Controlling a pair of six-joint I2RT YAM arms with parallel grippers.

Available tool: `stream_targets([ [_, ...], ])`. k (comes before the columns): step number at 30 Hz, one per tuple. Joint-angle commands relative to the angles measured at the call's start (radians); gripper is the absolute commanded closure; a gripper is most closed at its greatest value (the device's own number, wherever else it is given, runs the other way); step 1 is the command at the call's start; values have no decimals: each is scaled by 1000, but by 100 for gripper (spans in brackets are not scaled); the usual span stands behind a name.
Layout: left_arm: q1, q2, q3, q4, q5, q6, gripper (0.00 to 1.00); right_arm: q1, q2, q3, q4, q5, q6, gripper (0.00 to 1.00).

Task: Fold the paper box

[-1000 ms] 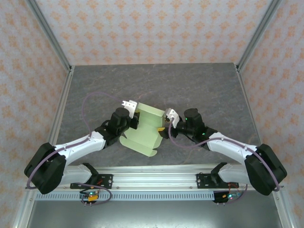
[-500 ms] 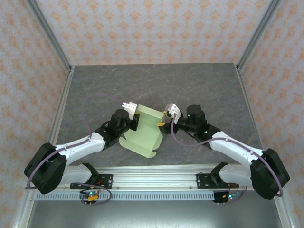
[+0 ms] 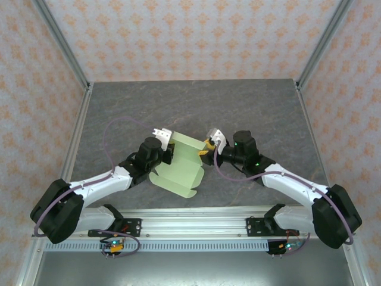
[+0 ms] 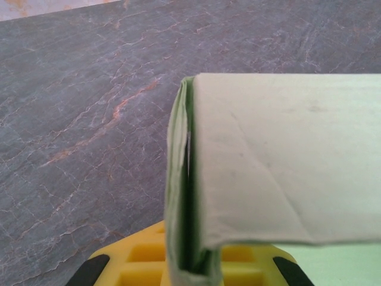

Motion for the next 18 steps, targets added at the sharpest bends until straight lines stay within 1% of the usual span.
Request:
stream_targets([
  [1,-8,-1,36,-20,0,57,100,1,-21,-14,41,-40,2,39],
  [2,-8,2,44,-37,-1,72,100,0,-32,-29,52,-41,10,34],
  [3,-9,4,51,-51,-7,86,100,-4,-45,-41,56,-37,24,32],
  [6,-3,14,73,-78,-13,110,100,-12,-90,-58,13,-27,54,30],
  [8,0,35,109,-120,22,143,100,-16,-130,-79,12,-5,96,30],
  [10,0,67,155,-179,34,172,100,-25,-184,-105,32,-1,152,29],
  [12,0,105,204,-234,50,201,100,-32,-248,-111,15,43,207,28],
  [14,0,154,269,-312,70,227,100,-35,-319,-111,-34,159,256,26],
  [18,-1,284,437,-514,119,277,100,-52,-435,-112,-140,537,366,17],
])
